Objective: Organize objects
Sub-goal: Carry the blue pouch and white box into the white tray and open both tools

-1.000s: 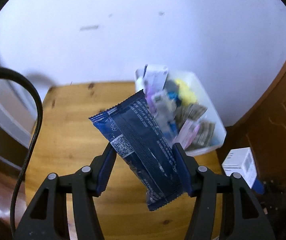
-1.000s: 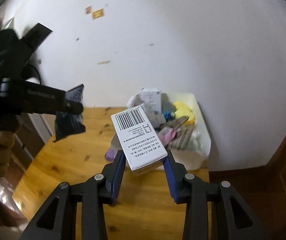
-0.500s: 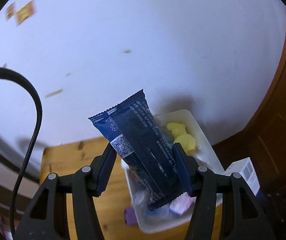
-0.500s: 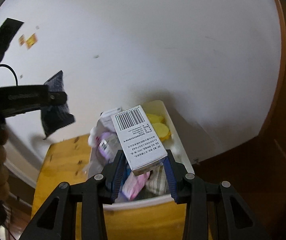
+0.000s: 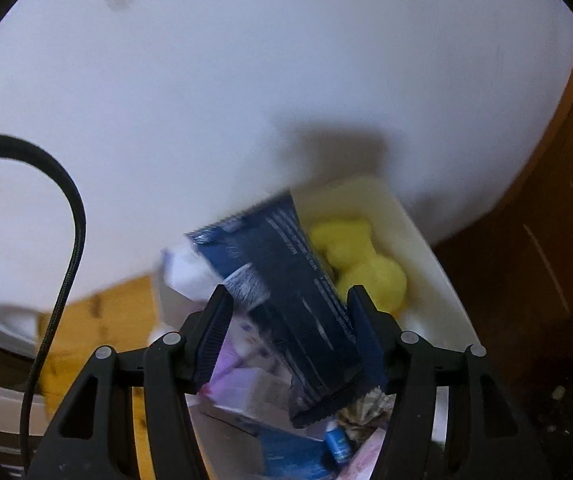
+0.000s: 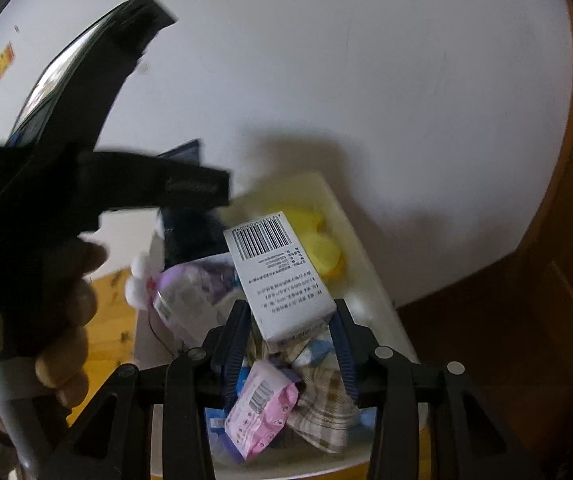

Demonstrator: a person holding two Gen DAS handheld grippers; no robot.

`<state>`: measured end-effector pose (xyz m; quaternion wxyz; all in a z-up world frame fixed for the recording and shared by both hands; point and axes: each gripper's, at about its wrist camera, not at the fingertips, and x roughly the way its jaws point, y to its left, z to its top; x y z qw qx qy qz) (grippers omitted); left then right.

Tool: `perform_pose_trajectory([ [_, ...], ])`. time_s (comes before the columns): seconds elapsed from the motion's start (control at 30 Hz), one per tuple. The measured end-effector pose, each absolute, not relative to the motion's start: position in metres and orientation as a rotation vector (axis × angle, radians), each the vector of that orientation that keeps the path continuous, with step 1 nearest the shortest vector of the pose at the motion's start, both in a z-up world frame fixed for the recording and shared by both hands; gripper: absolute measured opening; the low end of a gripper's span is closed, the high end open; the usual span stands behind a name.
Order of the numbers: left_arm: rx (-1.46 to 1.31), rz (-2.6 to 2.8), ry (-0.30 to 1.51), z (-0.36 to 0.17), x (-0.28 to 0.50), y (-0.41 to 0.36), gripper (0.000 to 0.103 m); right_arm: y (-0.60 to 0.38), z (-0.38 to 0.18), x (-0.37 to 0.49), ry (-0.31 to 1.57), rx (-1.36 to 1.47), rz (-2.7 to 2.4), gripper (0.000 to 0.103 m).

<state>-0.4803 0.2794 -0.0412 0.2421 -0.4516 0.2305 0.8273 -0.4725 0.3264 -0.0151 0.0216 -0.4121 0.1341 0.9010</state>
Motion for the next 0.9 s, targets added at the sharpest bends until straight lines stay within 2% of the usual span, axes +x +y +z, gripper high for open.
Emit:
perform_pose_trajectory([
  [0.03,-1.265,2.241,0.625,-0.048,-0.482,0.279,0.064,0.325,-0.021,-0.474,0.41,-1.306,2.792,0.044],
  [0.07,-1.28,2.217,0.618,-0.053,-0.482,0.278,0.065,0.323,-0.027,-0.475,0.399,-1.329,2.794,0.049],
  [0.13,-1.256,2.19,0.621,-0.056,-0.478,0.276,0.073,0.32,-0.037,-0.473,0.372,-1.347,2.799,0.061],
  [0.17,-1.231,2.186,0.633,-0.056,-0.48,0.273,0.081,0.319,-0.04,-0.47,0.369,-1.343,2.803,0.065],
  [0.2,-1.185,2.189,0.653,-0.055,-0.474,0.271,0.088,0.318,-0.042,-0.467,0.375,-1.338,2.807,0.066],
  [0.33,-1.102,2.183,0.669,-0.045,-0.471,0.263,0.097,0.324,-0.044,-0.455,0.432,-1.342,2.816,0.066],
  [0.5,-1.042,2.196,0.663,-0.035,-0.458,0.279,0.099,0.317,-0.034,-0.441,0.457,-1.311,2.837,0.066],
  [0.9,-0.922,2.18,0.635,0.02,-0.399,0.232,0.099,0.303,-0.002,-0.371,0.472,-1.284,2.862,0.066],
])
